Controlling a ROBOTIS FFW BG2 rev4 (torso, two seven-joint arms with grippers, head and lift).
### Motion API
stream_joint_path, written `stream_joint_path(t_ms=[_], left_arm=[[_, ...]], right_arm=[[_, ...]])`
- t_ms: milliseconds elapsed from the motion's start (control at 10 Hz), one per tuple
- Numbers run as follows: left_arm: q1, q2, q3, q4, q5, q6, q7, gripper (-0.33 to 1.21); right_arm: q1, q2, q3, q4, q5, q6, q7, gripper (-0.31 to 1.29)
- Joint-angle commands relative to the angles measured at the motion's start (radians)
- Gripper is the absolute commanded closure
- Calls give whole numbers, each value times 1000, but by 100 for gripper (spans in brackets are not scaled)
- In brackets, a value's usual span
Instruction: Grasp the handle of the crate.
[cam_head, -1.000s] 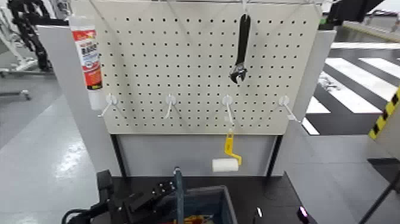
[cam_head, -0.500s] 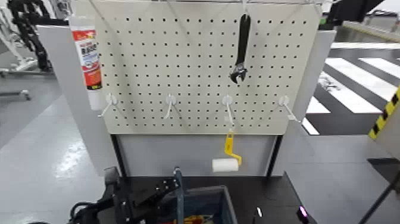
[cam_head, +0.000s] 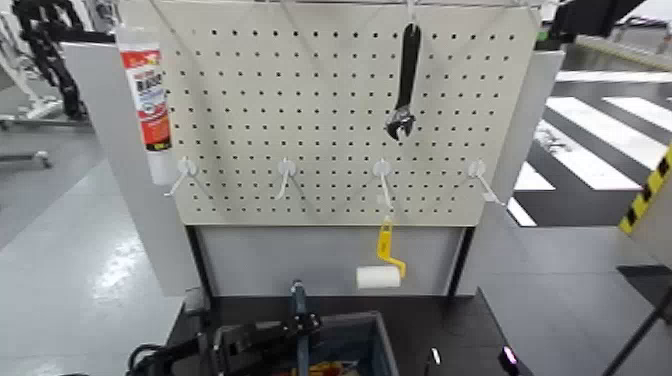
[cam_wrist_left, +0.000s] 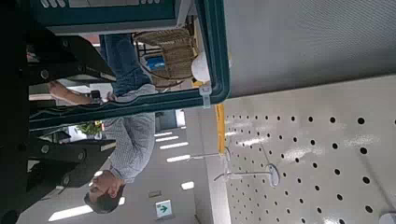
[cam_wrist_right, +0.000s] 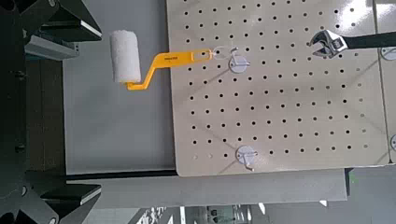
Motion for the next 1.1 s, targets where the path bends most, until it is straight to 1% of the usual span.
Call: stream_joint_path(t_ms=[100, 700, 1100], left_arm=[[13, -7, 16, -1, 0, 8, 1, 116], [25, -8, 20, -32, 2, 14, -8, 117], [44, -7, 16, -115, 28, 15, -3, 117]], right_arm=[[0, 0, -1, 0, -3, -1, 0, 15], [0, 0, 0, 0, -3, 0, 0, 15], [0, 0, 2, 0, -3, 5, 0, 15]])
